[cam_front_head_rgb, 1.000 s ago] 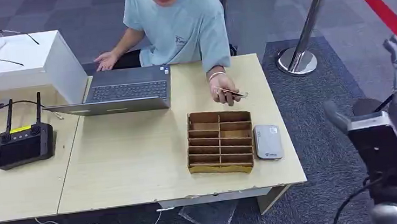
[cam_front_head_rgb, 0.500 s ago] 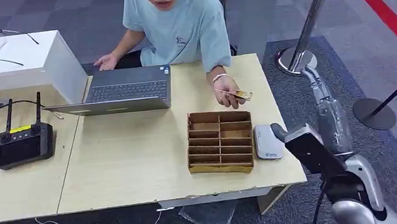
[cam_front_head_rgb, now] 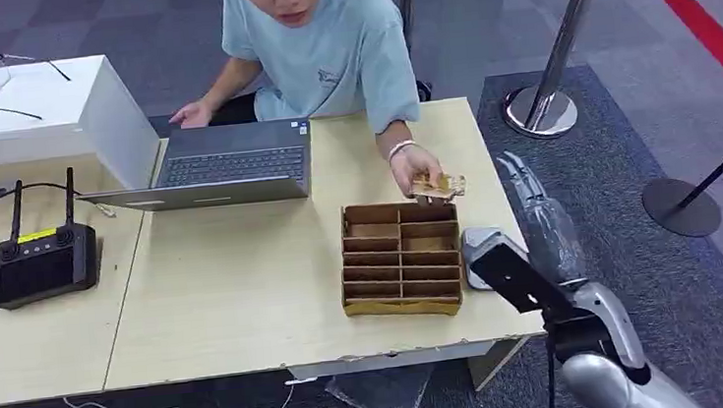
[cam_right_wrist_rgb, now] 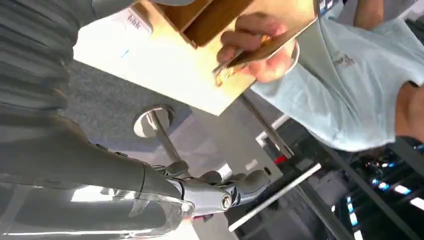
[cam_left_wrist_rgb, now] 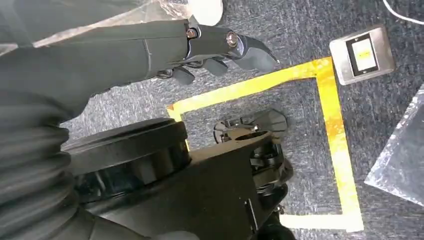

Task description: Pass the card to the sensor for recognition and then transmit it.

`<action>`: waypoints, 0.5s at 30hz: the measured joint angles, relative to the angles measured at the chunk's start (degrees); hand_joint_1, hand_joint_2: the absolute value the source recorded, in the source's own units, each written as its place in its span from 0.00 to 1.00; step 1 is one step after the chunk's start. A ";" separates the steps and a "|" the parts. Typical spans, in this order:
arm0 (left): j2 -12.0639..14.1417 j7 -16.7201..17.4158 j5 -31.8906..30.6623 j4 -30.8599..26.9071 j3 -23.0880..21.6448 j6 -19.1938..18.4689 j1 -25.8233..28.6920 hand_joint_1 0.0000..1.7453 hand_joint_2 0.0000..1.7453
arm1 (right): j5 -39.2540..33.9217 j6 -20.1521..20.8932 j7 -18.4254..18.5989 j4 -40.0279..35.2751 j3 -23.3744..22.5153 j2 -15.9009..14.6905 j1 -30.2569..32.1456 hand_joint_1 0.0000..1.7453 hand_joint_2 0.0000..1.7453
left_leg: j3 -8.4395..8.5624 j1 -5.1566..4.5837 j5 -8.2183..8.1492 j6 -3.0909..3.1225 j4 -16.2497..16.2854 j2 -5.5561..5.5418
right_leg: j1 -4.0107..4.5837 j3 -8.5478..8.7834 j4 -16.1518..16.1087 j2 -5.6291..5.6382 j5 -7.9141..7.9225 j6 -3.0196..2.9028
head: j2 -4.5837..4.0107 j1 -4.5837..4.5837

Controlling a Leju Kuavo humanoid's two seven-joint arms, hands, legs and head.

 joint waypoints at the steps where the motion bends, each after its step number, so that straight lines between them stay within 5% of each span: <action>1: 0.00 0.00 -0.07 0.02 -0.02 -0.02 0.02 0.00 1.00 | -0.22 -0.02 -0.24 0.55 0.27 0.24 -0.30 0.00 1.00 | 0.00 0.00 0.00 0.00 0.00 0.00 | 0.00 0.00 0.00 0.00 0.00 0.00 | 0.00 0.00; 15: 0.11 0.06 -0.79 0.07 -1.16 -0.17 -0.02 0.00 1.00 | -0.68 -0.33 -1.86 7.67 3.78 3.52 -4.09 0.00 1.00 | -0.01 0.00 0.00 0.00 0.00 0.01 | 0.00 -0.01 0.00 0.00 0.00 0.00 | 0.00 0.00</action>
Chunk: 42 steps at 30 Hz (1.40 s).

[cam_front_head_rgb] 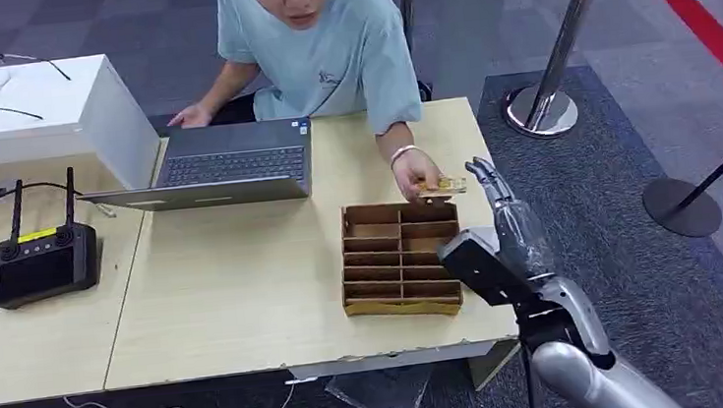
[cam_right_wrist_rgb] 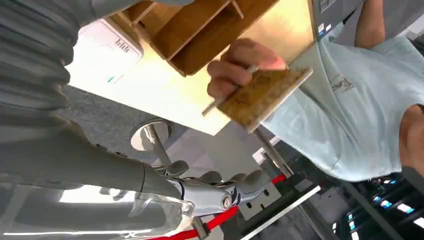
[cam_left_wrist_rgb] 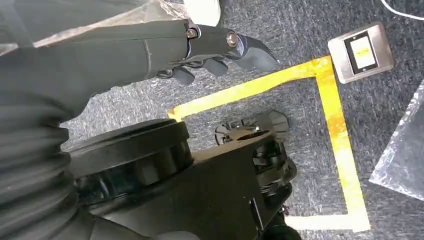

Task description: Pass the card to the sensor for recognition and then transmit it.

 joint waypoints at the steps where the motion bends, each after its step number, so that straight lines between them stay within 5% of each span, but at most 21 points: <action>1: 0.04 0.07 0.00 0.00 -0.07 0.00 0.00 0.00 1.00 | -0.04 -0.17 -0.02 0.33 0.15 0.11 -0.12 0.00 1.00 | 0.00 0.00 0.00 0.00 0.00 -0.01 | 0.00 0.00 0.00 0.00 0.00 0.00 | 0.00 0.00; 6: 0.39 0.74 0.00 0.13 -0.26 0.00 0.00 0.00 1.00 | -0.81 -0.96 -0.24 1.93 0.92 0.55 -0.46 0.02 1.00 | 0.00 0.00 0.00 0.00 0.00 0.00 | 0.00 0.00 0.00 0.00 0.00 0.00 | 0.00 0.00; 9: 0.55 0.74 0.02 0.15 -0.28 0.02 0.00 0.00 1.00 | -1.01 -1.20 -0.53 2.93 1.47 0.74 -0.59 0.32 1.00 | 0.00 0.00 0.00 0.00 0.00 0.00 | 0.00 0.00 0.00 0.00 0.00 0.00 | 0.00 -0.02; 13: 0.74 0.74 0.04 0.15 -0.28 0.02 0.01 0.00 1.00 | -1.07 -1.75 -0.83 3.61 1.90 1.00 -0.59 0.37 1.00 | 0.00 0.00 0.00 0.00 0.00 0.00 | 0.00 -0.02 0.00 0.00 0.00 0.00 | 0.00 0.00; 15: 0.79 0.74 0.04 0.15 -0.28 0.02 0.01 0.00 1.00 | -1.09 -1.88 -0.90 3.91 2.10 1.03 -0.58 0.68 1.00 | 0.00 0.00 0.00 0.00 0.00 0.00 | 0.00 -0.02 0.00 0.00 0.00 0.00 | 0.00 0.02; 20: 0.81 0.74 0.11 0.15 -0.28 0.02 0.02 0.00 1.00 | -1.36 -2.06 -0.94 4.61 2.56 1.18 -0.57 0.86 1.00 | -0.01 0.00 0.00 0.00 0.00 0.01 | 0.00 -0.02 0.00 0.00 0.00 0.00 | 0.00 0.00; 33: 0.81 0.74 0.33 0.17 -0.28 0.02 0.06 0.00 1.00 | -2.16 -3.26 -1.42 5.25 2.56 1.49 -0.32 0.86 1.00 | 0.01 0.01 0.00 0.00 0.00 0.02 | 0.00 -0.02 0.00 0.01 0.00 0.00 | 0.00 0.00; 42: 0.81 0.74 0.37 0.17 -0.28 0.02 0.05 0.00 1.00 | -2.99 -3.91 -1.97 5.82 2.56 1.57 -0.08 0.97 1.00 | -0.02 0.00 0.00 0.00 0.00 0.02 | 0.00 -0.05 0.00 0.01 0.00 0.00 | 0.00 0.00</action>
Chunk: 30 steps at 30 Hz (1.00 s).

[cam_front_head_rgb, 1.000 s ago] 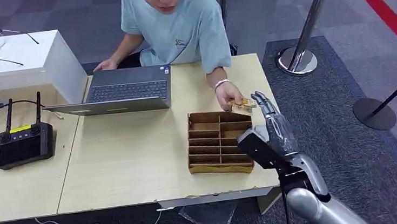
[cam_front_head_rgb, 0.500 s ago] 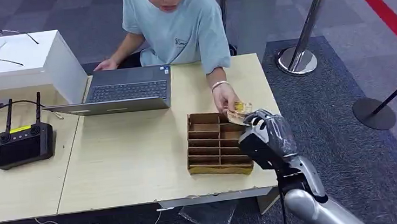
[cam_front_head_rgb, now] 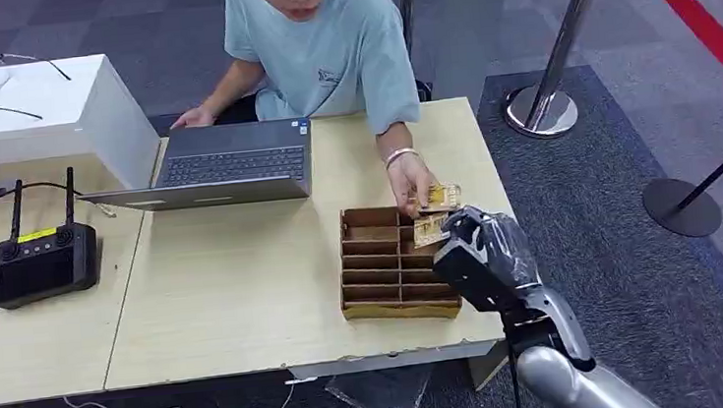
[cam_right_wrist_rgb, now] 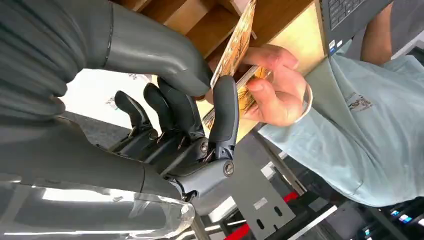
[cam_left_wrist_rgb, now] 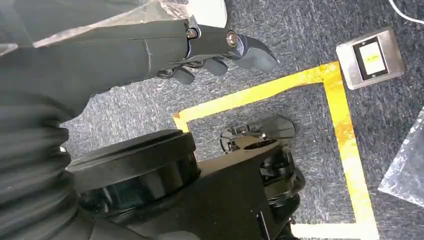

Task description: Pass the card to the sensor for recognition and then transmit it.

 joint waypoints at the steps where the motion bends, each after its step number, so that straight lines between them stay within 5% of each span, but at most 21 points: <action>1: 0.00 -0.02 0.00 0.00 0.00 0.00 0.00 0.00 1.00 | -0.07 -0.15 -0.09 0.07 0.00 0.00 0.07 0.97 1.00 | 0.00 0.00 0.00 0.00 0.00 0.00 | 0.00 0.00 0.00 0.00 0.00 0.00 | 0.00 0.00; 13: 0.00 -0.02 -0.09 0.00 0.00 0.09 0.01 0.00 1.00 | 1.49 -5.49 -0.85 -0.22 -1.86 0.17 0.60 1.00 1.00 | 0.00 0.00 0.00 0.00 0.00 0.00 | 0.00 -0.01 0.00 0.00 0.00 0.00 | 0.00 0.00; 29: 0.00 -0.35 0.11 0.00 0.00 0.17 0.04 0.00 1.00 | 4.02 -6.97 0.98 -2.62 -7.02 -1.16 2.69 0.98 1.00 | 0.00 0.00 0.00 0.00 0.01 0.00 | 0.00 -0.02 0.00 0.00 0.00 0.00 | 0.00 0.00; 30: 0.00 -0.35 0.18 0.00 0.00 0.17 0.04 0.00 1.00 | 4.04 -6.97 0.98 -2.71 -7.19 -1.20 2.90 0.00 1.00 | 0.01 0.00 0.00 0.00 0.00 0.00 | 0.00 -0.01 0.00 0.00 0.00 0.00 | 0.00 0.00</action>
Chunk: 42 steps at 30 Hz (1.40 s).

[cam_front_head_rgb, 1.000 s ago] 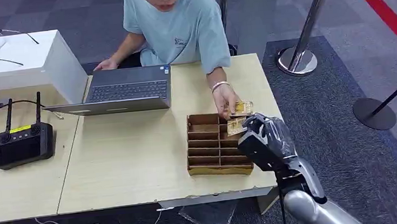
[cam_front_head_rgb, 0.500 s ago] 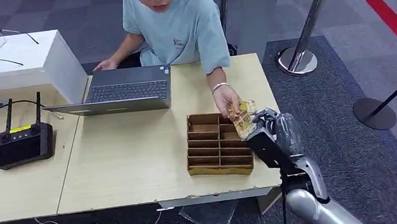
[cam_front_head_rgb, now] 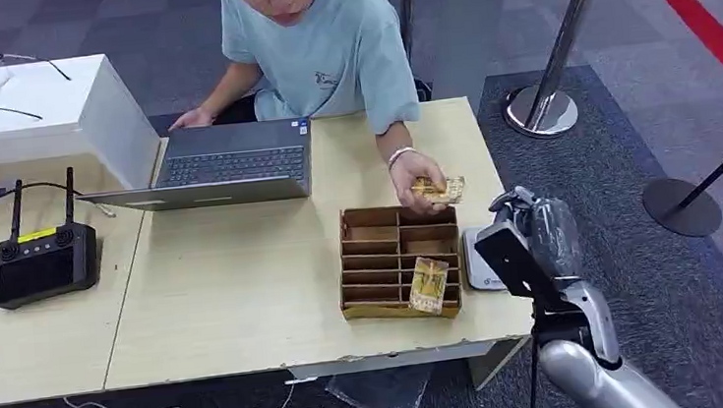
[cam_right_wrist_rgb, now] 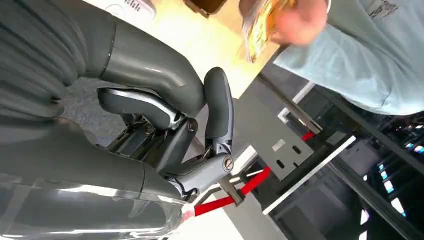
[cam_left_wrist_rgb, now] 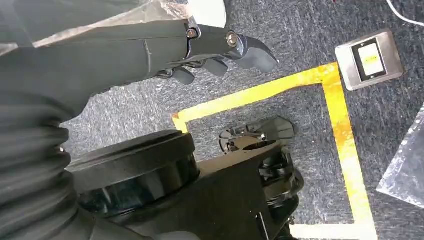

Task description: Pass the card to the sensor for recognition and then transmit it.

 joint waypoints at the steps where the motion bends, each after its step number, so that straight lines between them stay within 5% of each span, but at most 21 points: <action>1: 0.00 0.00 0.00 0.00 0.00 0.02 0.00 0.00 1.00 | 0.00 0.00 0.00 -0.11 -0.13 0.00 0.23 0.00 1.00 | -0.01 0.00 0.00 0.00 0.00 0.00 | 0.00 0.00 0.00 0.00 0.00 0.00 | 0.00 0.00; 42: -0.09 0.31 -1.14 0.00 -0.07 -0.11 -0.08 0.00 1.00 | 0.07 2.93 -2.16 2.91 3.24 3.65 -2.89 0.00 1.00 | -0.02 0.00 0.00 0.00 0.00 -0.01 | 0.00 0.01 0.00 0.00 0.00 0.00 | 0.00 0.00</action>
